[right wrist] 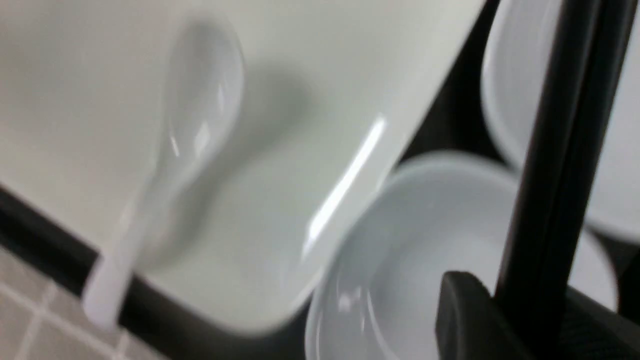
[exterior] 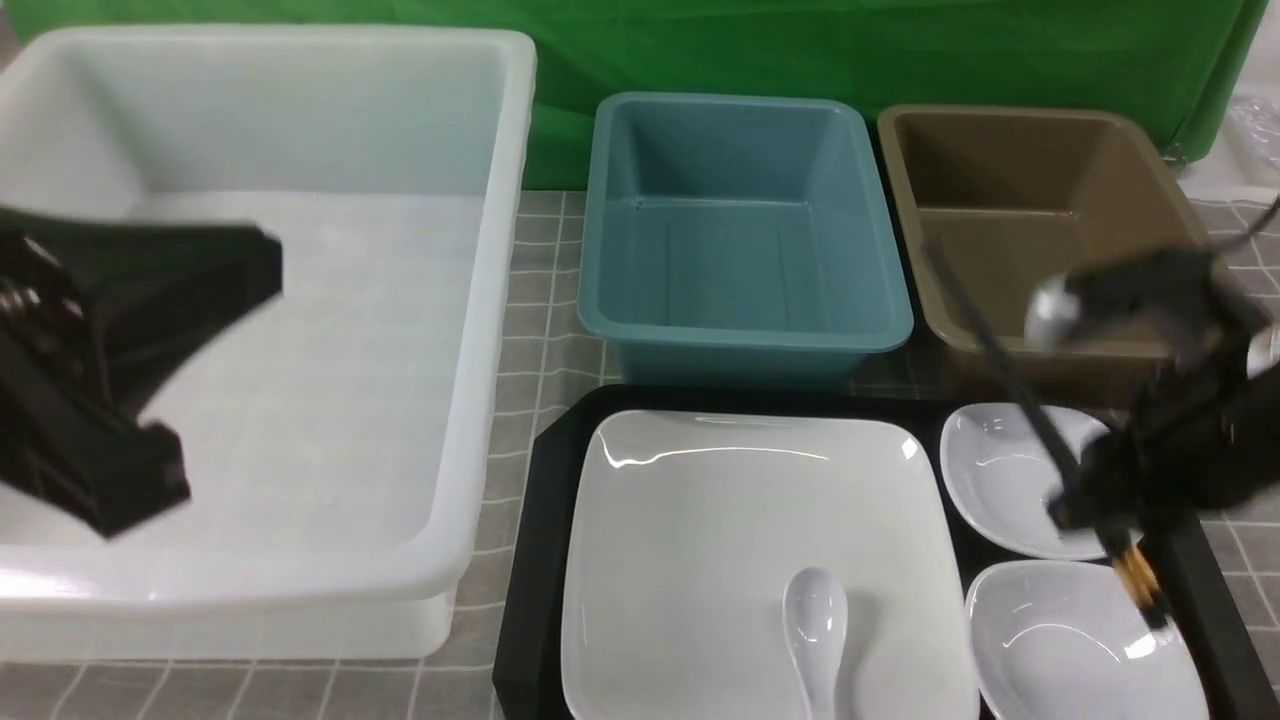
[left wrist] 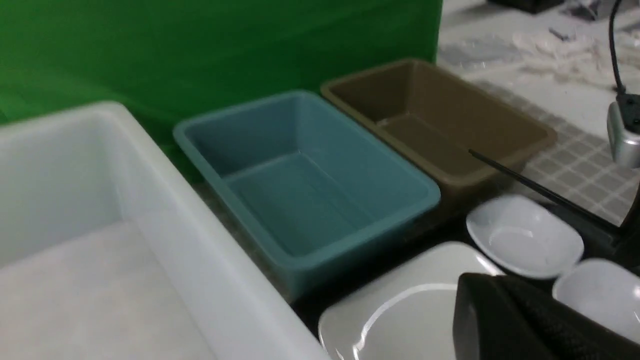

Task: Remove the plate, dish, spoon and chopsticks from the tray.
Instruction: Use the right arm to put the chopsticks into the small storage box on the right

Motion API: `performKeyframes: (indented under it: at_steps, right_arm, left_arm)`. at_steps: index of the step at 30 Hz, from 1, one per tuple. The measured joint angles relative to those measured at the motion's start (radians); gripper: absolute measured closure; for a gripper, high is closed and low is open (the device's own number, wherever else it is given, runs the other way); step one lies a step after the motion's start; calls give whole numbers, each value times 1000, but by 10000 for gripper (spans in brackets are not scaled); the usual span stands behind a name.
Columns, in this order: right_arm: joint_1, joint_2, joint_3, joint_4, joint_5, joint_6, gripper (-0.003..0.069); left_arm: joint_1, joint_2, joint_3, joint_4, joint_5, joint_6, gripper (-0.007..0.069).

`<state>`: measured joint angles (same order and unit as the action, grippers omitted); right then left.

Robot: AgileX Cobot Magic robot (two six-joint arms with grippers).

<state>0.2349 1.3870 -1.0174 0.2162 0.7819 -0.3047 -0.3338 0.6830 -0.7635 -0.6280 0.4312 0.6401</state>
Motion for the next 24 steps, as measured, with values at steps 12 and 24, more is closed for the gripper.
performKeyframes:
  at_steps: [12, 24]
  right_arm:
    - [-189, 590, -669, 261, -269, 15, 511]
    - [-190, 801, -812, 122, -262, 137, 428]
  left_arm:
    - [0, 0, 0, -119, 28, 145, 620]
    - [0, 0, 0, -114, 59, 145, 620]
